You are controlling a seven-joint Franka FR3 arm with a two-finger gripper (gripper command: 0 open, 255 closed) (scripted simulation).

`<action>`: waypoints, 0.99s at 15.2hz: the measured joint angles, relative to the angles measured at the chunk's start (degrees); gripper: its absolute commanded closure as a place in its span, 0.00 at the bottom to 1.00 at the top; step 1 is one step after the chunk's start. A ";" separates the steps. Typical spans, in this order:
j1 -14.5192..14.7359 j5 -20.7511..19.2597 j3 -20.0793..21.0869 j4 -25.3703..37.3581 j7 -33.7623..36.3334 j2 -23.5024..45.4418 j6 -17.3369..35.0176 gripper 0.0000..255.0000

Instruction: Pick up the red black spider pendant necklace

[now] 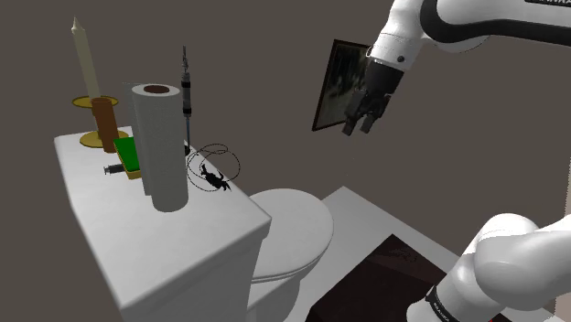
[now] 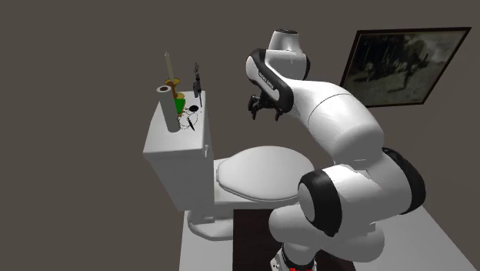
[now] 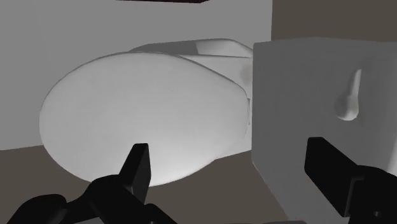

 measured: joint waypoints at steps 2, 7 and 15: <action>1.02 0.94 1.75 2.46 0.97 3.23 0.74 0.00; 3.21 2.37 5.60 8.68 2.89 11.20 2.42 0.00; 6.54 2.15 11.36 21.68 6.19 24.67 2.84 0.00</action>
